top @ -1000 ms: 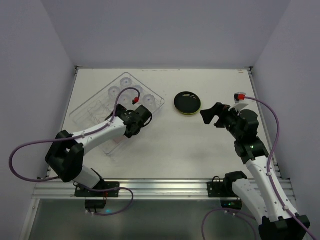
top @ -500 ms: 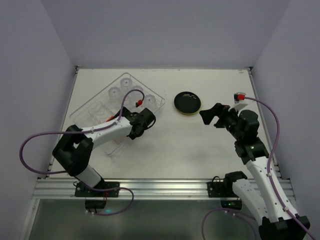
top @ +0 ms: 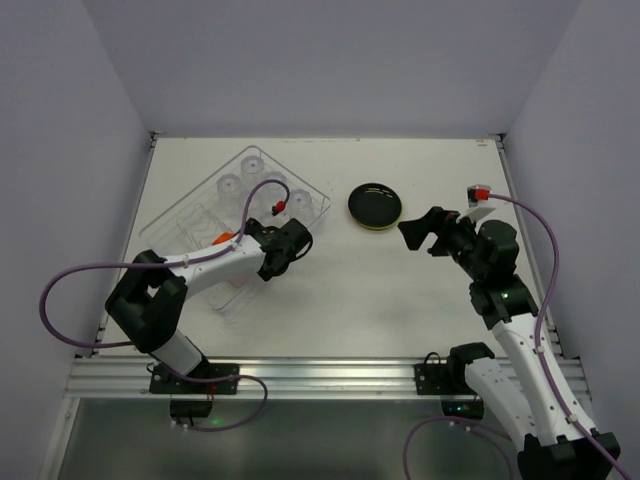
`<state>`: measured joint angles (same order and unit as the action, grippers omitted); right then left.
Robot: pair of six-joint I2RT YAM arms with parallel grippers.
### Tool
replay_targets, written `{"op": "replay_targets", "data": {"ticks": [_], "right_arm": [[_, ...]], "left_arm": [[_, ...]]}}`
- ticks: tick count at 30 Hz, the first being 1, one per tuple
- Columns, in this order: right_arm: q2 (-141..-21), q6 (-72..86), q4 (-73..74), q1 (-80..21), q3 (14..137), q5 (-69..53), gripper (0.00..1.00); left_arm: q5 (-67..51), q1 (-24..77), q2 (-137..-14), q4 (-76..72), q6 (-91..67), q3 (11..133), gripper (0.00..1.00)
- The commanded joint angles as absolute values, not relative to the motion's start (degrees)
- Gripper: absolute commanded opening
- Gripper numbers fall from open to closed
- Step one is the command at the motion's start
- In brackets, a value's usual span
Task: Unload the mixed dishes from the dish rack
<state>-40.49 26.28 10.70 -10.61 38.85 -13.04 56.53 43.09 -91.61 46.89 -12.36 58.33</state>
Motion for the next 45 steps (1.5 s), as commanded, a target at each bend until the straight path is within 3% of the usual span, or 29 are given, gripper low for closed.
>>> {"op": "replay_targets", "data": {"ticks": [1, 2, 13, 19, 24, 25, 45], "right_arm": [[-40.7, 25.2, 8.3, -10.8, 38.3, -13.8, 0.99], [-40.8, 25.3, 8.3, -10.7, 38.2, -13.7, 0.99], [-42.2, 25.1, 8.2, -10.7, 38.5, -14.7, 0.99], [-42.7, 25.0, 8.2, -10.7, 38.7, -15.2, 0.99], [-42.8, 24.9, 8.1, -10.7, 38.7, -15.5, 0.99], [-42.9, 25.0, 8.0, -10.7, 38.7, -15.6, 0.99], [-42.5, 24.8, 7.8, -10.8, 38.6, -16.9, 0.99]], "left_arm": [[58.9, 43.5, -90.3, 45.5, -13.4, 58.8, 0.46], [59.1, 43.5, -90.3, 45.4, -13.4, 58.9, 0.41], [61.2, 43.5, -88.5, 46.3, -13.4, 59.5, 0.31], [64.7, 43.5, -88.2, 46.7, -13.4, 59.9, 0.12], [67.2, 43.5, -89.0, 48.0, -14.4, 61.0, 0.06], [67.8, 43.5, -89.2, 48.3, -14.7, 61.3, 0.01], [74.4, 43.5, -91.6, 56.0, -19.2, 65.5, 0.00]]}}
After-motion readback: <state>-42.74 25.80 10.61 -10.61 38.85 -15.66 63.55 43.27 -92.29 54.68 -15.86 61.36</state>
